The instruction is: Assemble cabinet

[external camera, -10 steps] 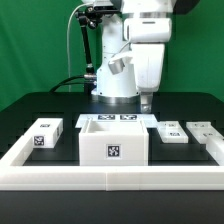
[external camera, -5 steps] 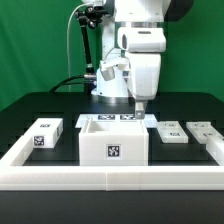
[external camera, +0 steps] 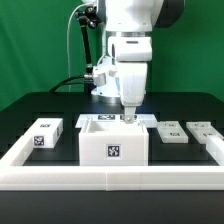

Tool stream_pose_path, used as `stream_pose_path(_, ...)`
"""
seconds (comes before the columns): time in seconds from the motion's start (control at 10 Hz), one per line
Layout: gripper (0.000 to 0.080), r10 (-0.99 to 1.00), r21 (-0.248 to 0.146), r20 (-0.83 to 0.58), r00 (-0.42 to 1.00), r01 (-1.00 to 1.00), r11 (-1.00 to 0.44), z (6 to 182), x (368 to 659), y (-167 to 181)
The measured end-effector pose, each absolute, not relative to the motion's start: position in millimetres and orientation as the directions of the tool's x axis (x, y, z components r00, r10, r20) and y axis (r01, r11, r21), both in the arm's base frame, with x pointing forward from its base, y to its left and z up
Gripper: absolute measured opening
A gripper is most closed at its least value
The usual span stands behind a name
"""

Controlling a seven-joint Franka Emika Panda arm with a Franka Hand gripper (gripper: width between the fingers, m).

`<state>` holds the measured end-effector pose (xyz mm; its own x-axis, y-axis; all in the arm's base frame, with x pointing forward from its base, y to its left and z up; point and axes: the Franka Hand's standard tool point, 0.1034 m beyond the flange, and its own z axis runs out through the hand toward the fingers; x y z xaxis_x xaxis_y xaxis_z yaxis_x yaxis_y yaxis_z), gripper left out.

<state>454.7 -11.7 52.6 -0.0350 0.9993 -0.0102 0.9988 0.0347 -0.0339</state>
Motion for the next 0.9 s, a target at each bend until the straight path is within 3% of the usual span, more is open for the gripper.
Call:
stream_pose_path(0.5,0.0797,1.0,-0.072,0.001,-0.02,0.997,0.02,27.1,446.2,-11.2)
stream_pose_path(0.8,0.0782,1.0,-0.073,0.002,-0.008,0.997,0.008,24.2,448.7,-10.0)
stream_pose_path(0.9,0.0611,1.0,-0.074,0.001,-0.001,0.997,0.001,24.4,448.9,-9.6)
